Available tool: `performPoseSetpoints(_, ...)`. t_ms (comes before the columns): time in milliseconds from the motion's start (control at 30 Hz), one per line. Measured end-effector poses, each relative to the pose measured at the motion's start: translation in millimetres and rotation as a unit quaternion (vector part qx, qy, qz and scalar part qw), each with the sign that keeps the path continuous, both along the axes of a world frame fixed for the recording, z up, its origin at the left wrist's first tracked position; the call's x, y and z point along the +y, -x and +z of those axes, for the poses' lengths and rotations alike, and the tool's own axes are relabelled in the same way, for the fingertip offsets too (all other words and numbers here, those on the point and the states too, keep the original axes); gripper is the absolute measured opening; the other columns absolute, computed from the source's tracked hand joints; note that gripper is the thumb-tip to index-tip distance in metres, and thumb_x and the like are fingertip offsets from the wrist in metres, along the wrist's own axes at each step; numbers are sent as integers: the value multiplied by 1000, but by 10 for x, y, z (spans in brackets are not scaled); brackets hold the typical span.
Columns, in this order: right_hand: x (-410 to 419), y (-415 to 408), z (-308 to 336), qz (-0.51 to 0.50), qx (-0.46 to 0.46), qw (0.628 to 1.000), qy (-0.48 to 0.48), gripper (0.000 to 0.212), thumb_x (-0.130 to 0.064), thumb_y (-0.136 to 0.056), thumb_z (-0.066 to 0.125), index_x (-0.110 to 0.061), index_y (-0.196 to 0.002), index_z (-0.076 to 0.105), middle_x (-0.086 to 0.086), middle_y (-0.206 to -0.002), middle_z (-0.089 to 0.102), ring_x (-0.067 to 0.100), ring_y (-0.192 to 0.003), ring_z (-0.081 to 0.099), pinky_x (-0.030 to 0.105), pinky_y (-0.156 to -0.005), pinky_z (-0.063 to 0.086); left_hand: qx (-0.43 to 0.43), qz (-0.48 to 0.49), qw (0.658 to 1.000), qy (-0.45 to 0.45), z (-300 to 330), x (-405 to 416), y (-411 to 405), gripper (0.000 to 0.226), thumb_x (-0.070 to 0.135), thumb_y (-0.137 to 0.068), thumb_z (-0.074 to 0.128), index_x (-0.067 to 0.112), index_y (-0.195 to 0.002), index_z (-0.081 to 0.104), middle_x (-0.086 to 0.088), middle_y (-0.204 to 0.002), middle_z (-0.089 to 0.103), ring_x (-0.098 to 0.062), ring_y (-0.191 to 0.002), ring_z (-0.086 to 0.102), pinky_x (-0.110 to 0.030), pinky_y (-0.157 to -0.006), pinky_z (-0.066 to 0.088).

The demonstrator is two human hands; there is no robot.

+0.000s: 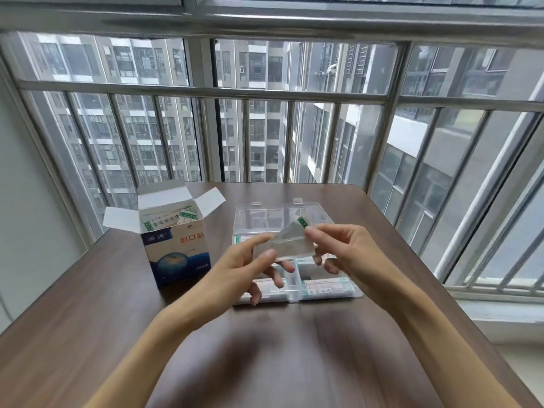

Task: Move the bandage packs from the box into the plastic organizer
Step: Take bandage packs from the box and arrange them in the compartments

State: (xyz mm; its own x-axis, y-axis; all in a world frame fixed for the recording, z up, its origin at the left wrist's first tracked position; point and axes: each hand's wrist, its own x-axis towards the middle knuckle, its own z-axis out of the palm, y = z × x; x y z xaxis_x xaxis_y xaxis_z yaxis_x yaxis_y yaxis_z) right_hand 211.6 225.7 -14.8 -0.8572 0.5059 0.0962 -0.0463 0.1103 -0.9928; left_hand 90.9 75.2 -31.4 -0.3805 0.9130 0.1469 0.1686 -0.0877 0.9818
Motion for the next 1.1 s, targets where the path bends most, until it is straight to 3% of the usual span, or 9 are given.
performPoseSetpoints(267,2,-29,12,-12,36,987,155,20,-24,-78,66,-10,-92,71,-2,-81,67,5,-62,56,12,-49,42,17,92,992,-82,-24,6,27,26,7,-92,53,24,-110,63,3,-96,74,-15,-84,72,-21,-52,53)
performPoseSetpoints(400,-32,-34,14,-47,53,996,54,7,-11,-86,63,-10,-91,68,3,-82,70,13,-70,66,17,-56,48,74,84,988,-103,-54,2,-11,27,16,-85,58,26,-109,66,10,-101,74,-14,-92,71,-26,-68,58)
performPoseSetpoints(500,-45,-45,23,-85,73,994,11,22,-23,-77,70,-8,-93,71,6,-81,71,11,-61,60,17,-51,43,62,91,987,-120,-61,11,-27,31,14,-84,58,23,-113,64,3,-101,74,-15,-91,72,-26,-72,58)
performPoseSetpoints(667,51,-70,37,-140,122,956,227,17,-20,-81,67,-11,-94,69,-2,-77,69,2,-55,57,9,-46,43,56,138,978,-143,-61,17,38,19,18,-82,59,14,-101,59,2,-92,75,-14,-92,71,-19,-75,54)
performPoseSetpoints(800,84,-109,64,-93,118,907,394,17,-15,-82,66,-7,-97,69,2,-84,70,5,-59,61,11,-45,48,150,171,960,-163,-107,9,50,16,9,-80,66,16,-93,72,16,-107,70,-5,-104,66,-17,-85,52)
performPoseSetpoints(867,98,-126,68,-50,116,897,423,26,-15,-78,69,-8,-103,68,3,-92,70,10,-73,63,15,-55,53,209,187,945,-168,-132,0,70,22,3,-79,69,20,-90,76,9,-113,68,-2,-106,65,-16,-85,52)
performPoseSetpoints(933,107,-124,48,5,99,896,433,36,-15,-69,78,-11,-103,69,7,-110,68,18,-96,63,23,-82,53,233,192,937,-178,-137,-7,70,22,5,-77,70,23,-88,77,5,-111,69,-4,-106,65,-18,-85,53)
performPoseSetpoints(1000,67,-96,19,55,71,896,435,38,-12,-64,83,-13,-99,69,13,-122,62,25,-114,58,31,-98,46,224,188,938,-187,-122,-7,54,18,12,-76,68,22,-88,77,13,-101,71,-4,-101,67,-16,-83,53)
performPoseSetpoints(1100,-28,-13,-29,27,49,917,396,17,-11,-80,67,-8,-97,65,12,-102,67,21,-93,65,27,-85,55,190,176,948,-183,-101,14,-8,16,12,-75,69,20,-87,75,19,-92,73,-3,-91,70,-13,-80,51)
